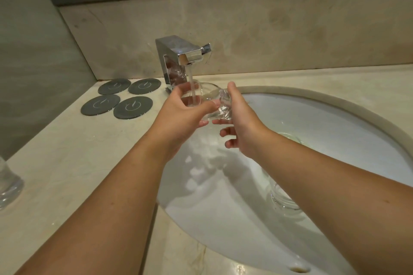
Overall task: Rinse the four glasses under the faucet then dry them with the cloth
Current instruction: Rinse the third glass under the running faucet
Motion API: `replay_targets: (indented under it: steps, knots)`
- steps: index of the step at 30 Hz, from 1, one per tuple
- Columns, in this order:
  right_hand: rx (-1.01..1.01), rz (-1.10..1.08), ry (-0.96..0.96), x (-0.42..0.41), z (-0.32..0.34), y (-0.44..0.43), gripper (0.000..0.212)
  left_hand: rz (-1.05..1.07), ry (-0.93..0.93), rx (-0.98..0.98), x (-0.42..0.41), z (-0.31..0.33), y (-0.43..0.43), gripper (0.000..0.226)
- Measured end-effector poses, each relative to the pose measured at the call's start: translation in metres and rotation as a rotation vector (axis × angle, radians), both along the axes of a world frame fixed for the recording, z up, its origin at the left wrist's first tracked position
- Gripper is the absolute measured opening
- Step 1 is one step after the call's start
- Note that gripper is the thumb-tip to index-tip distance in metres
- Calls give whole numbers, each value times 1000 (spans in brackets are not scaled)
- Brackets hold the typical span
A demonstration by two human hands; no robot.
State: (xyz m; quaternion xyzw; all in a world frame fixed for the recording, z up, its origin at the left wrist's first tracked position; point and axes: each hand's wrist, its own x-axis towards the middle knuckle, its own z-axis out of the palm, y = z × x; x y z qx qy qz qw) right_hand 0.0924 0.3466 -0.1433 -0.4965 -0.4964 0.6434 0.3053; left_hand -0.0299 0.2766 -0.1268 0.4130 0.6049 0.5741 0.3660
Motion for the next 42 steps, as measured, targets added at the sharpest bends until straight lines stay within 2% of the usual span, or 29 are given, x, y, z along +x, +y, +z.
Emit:
replay_targets:
  steps: [3, 7, 12, 14, 18, 22, 26, 32, 36, 39, 42]
  knots:
    - [-10, -13, 31, 0, 0, 1, 68, 0, -11, 11, 0, 1, 0, 62]
    - [36, -49, 82, -2, 0, 1, 54, -28, -61, 1, 0, 0, 1, 72]
    - [110, -84, 101, -2, 1, -1, 42, 9, -34, -67, -1, -2, 3, 79]
    - [118, -75, 99, -2, 2, -2, 43, 22, -11, -83, -2, -3, 3, 79]
    - [47, -16, 39, -1, 2, -4, 55, 40, 5, -33, -5, -3, 3, 60]
    - [-42, 3, 0, 1, 2, -2, 77, 12, 13, 11, -4, -2, 3, 68]
    - [-44, -10, 47, 1, 0, -1, 64, 3, 31, 24, -3, -2, 4, 72]
    - [61, -62, 107, -1, -1, 1, 47, -20, -78, -21, -3, -4, 6, 79]
    - [137, -70, 113, -2, -1, 0, 41, 21, -88, -84, -5, -5, 5, 97]
    - [134, -55, 97, -2, 0, 0, 41, 49, -62, -61, -6, -4, 5, 87]
    - [84, -36, 75, -1, 2, 0, 52, 55, -7, -18, -7, -3, 5, 76]
